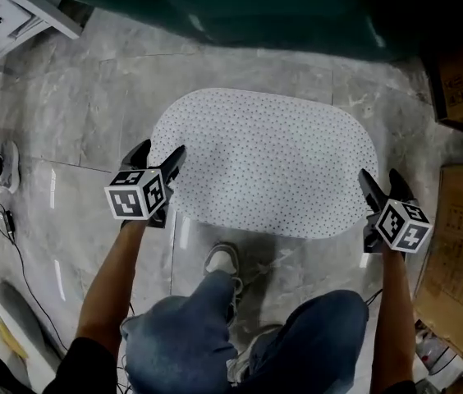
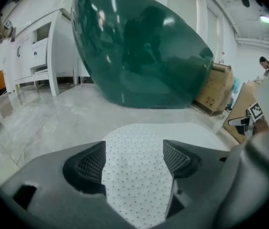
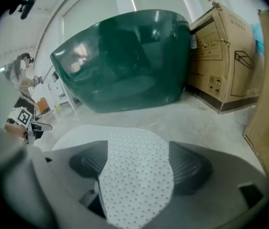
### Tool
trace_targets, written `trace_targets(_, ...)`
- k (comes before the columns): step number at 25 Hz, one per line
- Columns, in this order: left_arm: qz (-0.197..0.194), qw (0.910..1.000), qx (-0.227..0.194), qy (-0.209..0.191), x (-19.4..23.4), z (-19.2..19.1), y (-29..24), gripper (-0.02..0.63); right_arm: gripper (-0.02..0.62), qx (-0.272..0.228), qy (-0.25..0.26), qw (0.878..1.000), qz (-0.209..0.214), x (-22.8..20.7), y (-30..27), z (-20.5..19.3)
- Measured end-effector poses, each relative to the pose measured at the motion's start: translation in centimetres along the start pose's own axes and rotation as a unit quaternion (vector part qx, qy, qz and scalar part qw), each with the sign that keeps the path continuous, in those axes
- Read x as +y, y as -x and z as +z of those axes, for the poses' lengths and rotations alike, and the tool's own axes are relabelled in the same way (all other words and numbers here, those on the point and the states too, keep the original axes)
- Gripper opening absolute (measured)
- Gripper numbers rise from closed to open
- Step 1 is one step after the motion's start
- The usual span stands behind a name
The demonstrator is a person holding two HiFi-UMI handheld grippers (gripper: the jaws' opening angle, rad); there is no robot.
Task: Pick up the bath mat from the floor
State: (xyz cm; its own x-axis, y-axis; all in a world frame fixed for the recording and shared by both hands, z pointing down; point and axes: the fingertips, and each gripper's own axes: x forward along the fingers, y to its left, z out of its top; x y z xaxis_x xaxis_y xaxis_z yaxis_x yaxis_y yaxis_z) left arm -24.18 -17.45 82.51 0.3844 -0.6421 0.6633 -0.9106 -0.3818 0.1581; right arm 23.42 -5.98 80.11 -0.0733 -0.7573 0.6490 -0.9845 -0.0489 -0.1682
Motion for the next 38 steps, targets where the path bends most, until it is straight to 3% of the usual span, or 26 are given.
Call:
trace_targets(7, 0.016, 0.9994, 0.031, 0.005, 3.6, -4.8, -3.6, 0.41, 0.418, 0.034, -0.016, 0.999, -0.014, -2.0, -3.4, -4.5)
trace_targets(16, 0.044, 0.9958, 0.081, 0.0, 7.9, -7.8, -5.8, 0.465, 0.477, 0.087, -0.021, 0.995, -0.036, -4.4, -6.6, -8.6)
trace_targets(22, 0.041, 0.9917, 0.121, -0.014, 8.4, -9.8, -6.7, 0.506, 0.497, 0.122, -0.013, 0.991, -0.051, -6.6, -7.3, -11.1)
trace_targets(30, 0.043, 0.9933, 0.107, -0.001, 8.2, -9.9, -6.8, 0.512, 0.488, 0.142, 0.007, 0.988, -0.063, -6.3, -7.4, -11.7)
trace_targets(38, 0.044, 0.9936, 0.104, 0.0, 7.6, -10.0, -6.6, 0.451, 0.431, 0.137, 0.012, 0.989, -0.059, -5.8, -7.2, -11.8)
